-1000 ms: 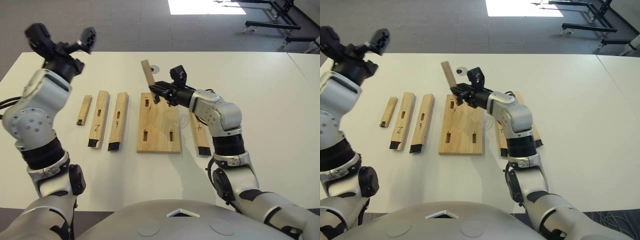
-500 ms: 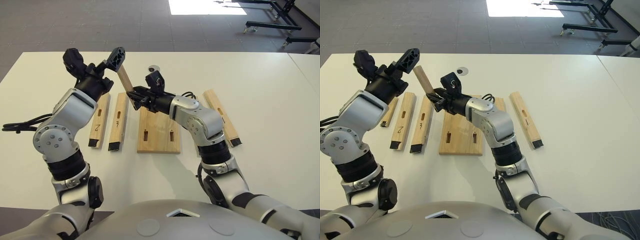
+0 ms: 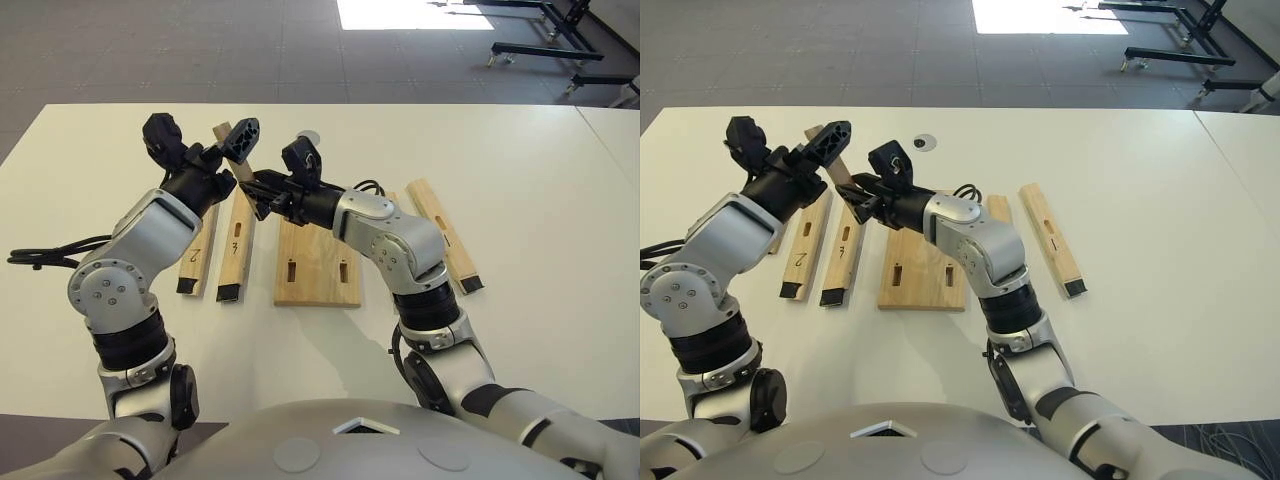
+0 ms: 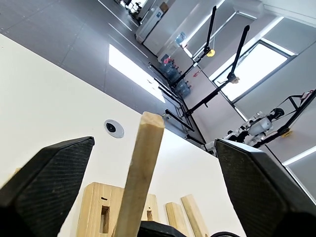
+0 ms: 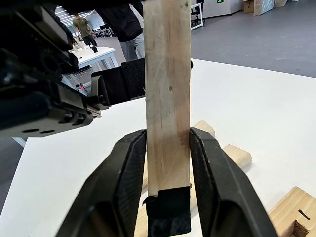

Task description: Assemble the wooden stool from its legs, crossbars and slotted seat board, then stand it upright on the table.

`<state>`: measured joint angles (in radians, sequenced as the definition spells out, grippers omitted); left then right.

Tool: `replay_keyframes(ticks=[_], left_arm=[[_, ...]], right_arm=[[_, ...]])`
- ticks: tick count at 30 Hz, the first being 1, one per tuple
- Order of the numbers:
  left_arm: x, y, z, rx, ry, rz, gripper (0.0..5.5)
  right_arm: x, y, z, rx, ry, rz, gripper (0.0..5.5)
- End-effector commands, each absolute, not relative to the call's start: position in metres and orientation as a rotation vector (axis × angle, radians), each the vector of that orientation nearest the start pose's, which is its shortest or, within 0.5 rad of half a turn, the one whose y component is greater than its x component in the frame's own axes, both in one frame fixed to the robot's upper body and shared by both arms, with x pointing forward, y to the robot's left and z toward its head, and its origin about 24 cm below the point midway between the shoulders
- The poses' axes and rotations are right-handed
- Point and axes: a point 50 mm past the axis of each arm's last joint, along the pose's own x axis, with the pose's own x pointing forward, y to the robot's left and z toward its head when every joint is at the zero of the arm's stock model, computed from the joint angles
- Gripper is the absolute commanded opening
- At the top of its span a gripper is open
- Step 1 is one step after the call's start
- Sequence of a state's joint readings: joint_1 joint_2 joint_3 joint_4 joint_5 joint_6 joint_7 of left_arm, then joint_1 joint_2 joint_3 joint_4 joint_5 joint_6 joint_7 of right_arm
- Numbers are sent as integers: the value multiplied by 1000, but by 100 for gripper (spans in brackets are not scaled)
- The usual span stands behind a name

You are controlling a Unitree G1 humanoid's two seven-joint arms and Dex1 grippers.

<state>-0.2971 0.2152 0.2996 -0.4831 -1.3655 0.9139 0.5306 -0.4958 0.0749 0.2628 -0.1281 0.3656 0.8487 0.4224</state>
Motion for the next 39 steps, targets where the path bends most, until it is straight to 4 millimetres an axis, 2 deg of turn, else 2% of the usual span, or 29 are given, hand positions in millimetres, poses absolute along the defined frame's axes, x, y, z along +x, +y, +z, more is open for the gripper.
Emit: replay_keyframes(ticks=[1,17,24,29,36,37,39], left_arm=[[259,160,177,-735,222,-273,385],[254,165,173,-698,304,-254,156],[252,163,170,-587,341,-266,58],[252,165,168,-519,349,-253,42],[254,171,168,-527,334,-236,41],[254,171,168,-528,332,-233,41],[254,173,168,-529,328,-227,38]], right_arm=[[274,-2,129,183,276,1032,130],[276,2,134,182,244,1036,130],[274,6,136,169,234,1051,130],[274,9,141,174,218,1057,130],[275,10,144,192,209,1053,130],[275,10,144,194,211,1052,167],[275,10,143,200,219,1052,203]])
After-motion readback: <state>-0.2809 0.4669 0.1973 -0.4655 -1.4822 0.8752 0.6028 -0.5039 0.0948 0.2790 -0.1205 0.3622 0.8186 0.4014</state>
